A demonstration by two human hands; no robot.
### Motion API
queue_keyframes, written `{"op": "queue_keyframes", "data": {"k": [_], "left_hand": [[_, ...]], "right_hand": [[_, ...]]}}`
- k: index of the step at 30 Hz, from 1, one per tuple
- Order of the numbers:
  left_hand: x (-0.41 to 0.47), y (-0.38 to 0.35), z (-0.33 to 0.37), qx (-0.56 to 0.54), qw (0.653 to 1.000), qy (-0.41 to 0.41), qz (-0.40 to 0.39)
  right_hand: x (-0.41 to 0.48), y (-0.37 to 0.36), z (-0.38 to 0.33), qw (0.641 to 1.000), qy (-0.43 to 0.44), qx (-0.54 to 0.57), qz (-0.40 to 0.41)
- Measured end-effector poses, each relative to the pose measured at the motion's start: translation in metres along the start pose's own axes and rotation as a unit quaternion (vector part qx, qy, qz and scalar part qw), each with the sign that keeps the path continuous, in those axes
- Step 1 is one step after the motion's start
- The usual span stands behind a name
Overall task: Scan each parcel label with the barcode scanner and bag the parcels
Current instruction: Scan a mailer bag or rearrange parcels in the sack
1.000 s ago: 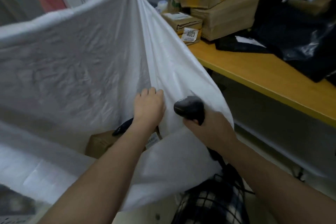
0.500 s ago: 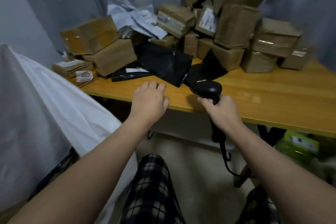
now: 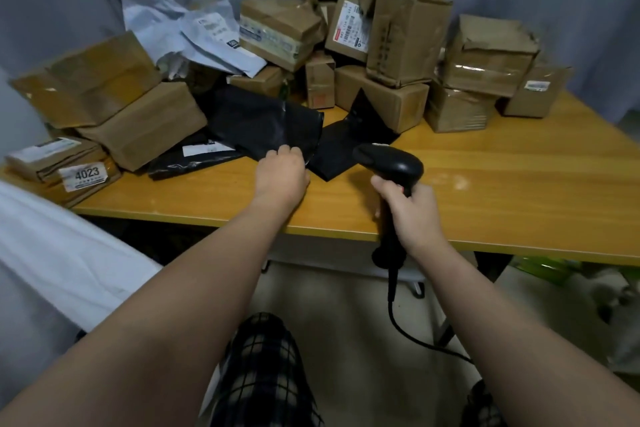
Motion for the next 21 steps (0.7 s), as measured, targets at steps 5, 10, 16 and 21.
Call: {"op": "queue_keyframes", "data": {"k": [5,10,16,21], "left_hand": [[-0.008,0.018,-0.01,-0.19,0.979,-0.037,0.068],[-0.041,0.069,-0.016,-0.382,0.894,-0.133,0.192],[-0.063,0.128,-0.029,-0.492,0.828,-0.137,0.231],[-0.078,0.159,-0.021,-0.596,0.76,-0.186,0.179]], "right_hand": [[-0.004,-0.002,-0.003,0.999,0.02,-0.048,-0.011],[-0.007,-0.006,-0.006,0.997,0.026,-0.06,-0.039],[-0.017,-0.008,-0.032,0.996,0.045,-0.019,-0.078],[-0.032,-0.005,-0.077,0.991,0.107,0.011,-0.082]]}}
Point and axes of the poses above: each hand's wrist, its own x-axis towards the middle knuckle, its own y-axis out of the back of the hand, z = x × y, the point moved 8 cm from there along x, towards the middle knuckle, and after that the axes turned 14 degrees about -z, right-handed, at the moved point
